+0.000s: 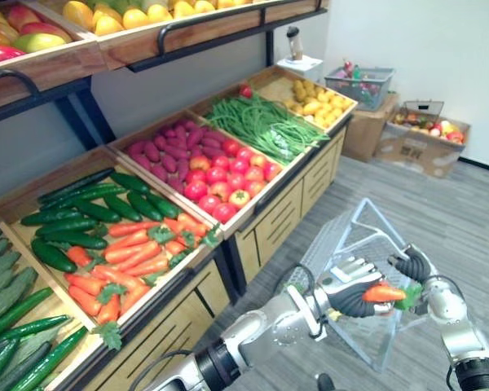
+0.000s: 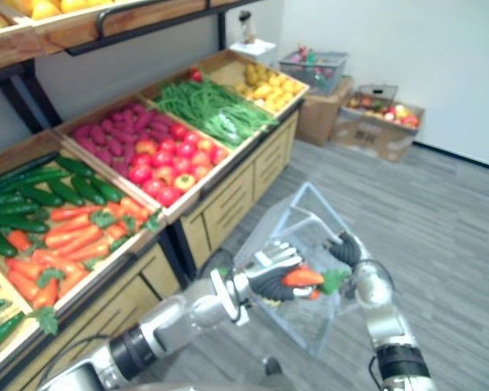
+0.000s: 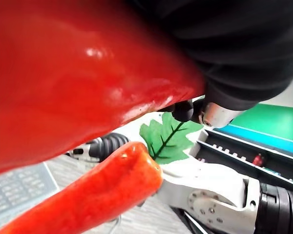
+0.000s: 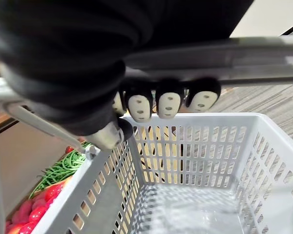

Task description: Pick vegetable in the basket

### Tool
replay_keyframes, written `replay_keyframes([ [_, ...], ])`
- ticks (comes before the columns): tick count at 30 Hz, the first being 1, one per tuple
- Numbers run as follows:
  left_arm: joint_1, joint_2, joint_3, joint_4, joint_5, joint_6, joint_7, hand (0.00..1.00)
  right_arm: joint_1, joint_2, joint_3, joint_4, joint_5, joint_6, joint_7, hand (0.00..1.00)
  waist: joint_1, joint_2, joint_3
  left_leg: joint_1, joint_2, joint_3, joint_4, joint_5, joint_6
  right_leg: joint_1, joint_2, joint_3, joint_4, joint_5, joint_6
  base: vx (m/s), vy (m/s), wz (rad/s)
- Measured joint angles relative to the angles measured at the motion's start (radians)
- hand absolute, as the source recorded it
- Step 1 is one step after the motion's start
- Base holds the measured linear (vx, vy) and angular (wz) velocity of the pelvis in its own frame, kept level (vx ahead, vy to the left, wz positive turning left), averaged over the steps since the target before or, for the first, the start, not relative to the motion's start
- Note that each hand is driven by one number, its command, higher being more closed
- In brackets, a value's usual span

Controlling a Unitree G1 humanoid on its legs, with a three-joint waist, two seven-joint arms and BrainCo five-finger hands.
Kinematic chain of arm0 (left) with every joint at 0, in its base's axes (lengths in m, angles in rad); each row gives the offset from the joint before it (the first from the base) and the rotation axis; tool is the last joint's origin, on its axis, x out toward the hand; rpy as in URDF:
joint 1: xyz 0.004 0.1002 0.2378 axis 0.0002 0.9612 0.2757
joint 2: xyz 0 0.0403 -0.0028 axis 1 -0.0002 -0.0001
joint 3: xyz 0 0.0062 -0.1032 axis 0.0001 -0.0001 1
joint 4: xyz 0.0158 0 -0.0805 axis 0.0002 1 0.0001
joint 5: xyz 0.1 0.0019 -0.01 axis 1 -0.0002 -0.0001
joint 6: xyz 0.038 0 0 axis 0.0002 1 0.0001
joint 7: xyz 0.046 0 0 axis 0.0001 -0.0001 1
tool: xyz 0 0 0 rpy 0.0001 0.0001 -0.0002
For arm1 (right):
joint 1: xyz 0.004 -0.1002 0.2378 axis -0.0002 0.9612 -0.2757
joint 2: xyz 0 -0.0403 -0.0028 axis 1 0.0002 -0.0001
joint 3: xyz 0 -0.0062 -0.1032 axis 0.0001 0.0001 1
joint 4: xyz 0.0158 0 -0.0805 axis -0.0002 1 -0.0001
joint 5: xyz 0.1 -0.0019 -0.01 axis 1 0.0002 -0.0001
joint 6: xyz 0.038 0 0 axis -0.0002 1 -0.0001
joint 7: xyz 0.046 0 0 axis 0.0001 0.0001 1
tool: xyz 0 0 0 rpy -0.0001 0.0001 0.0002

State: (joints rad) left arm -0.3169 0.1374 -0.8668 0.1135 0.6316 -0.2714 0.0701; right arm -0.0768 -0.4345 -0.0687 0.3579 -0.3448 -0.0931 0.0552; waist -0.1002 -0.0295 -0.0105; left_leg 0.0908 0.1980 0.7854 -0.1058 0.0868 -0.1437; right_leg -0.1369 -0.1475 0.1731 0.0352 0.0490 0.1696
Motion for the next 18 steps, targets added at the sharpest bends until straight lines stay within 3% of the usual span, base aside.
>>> replay_keyframes([
  [5, -0.001, -0.077, 0.001, 0.171, 0.023, 0.040, 0.000, 1.00, 0.000, 0.058, 0.000, -0.011, 0.000, 0.008, 0.000, 1.00, -0.030, -0.011, 0.000, 0.000, 0.001, 0.001, 0.000, -0.004, -0.004, -0.001, 0.000, 0.000, 0.000, -0.002, -0.002, 0.03, -0.006, -0.01],
  [9, -0.001, -0.116, 0.007, 0.242, 0.052, 0.061, 0.002, 1.00, 0.001, 0.067, 0.000, -0.027, 0.001, 0.028, 0.000, 1.00, -0.033, -0.014, 0.001, 0.000, 0.001, 0.002, 0.000, -0.004, -0.005, -0.003, 0.001, 0.000, 0.002, -0.004, -0.003, 0.00, 0.000, 0.00],
  [18, -0.048, -0.197, 0.060, 0.454, 0.102, 0.115, 0.023, 1.00, 0.005, 0.102, 0.002, -0.036, 0.005, 0.029, 0.000, 1.00, -0.042, -0.015, 0.001, -0.004, 0.002, 0.003, 0.000, -0.005, -0.006, -0.013, 0.005, 0.006, 0.005, -0.006, -0.004, 0.01, -0.003, -0.01],
])
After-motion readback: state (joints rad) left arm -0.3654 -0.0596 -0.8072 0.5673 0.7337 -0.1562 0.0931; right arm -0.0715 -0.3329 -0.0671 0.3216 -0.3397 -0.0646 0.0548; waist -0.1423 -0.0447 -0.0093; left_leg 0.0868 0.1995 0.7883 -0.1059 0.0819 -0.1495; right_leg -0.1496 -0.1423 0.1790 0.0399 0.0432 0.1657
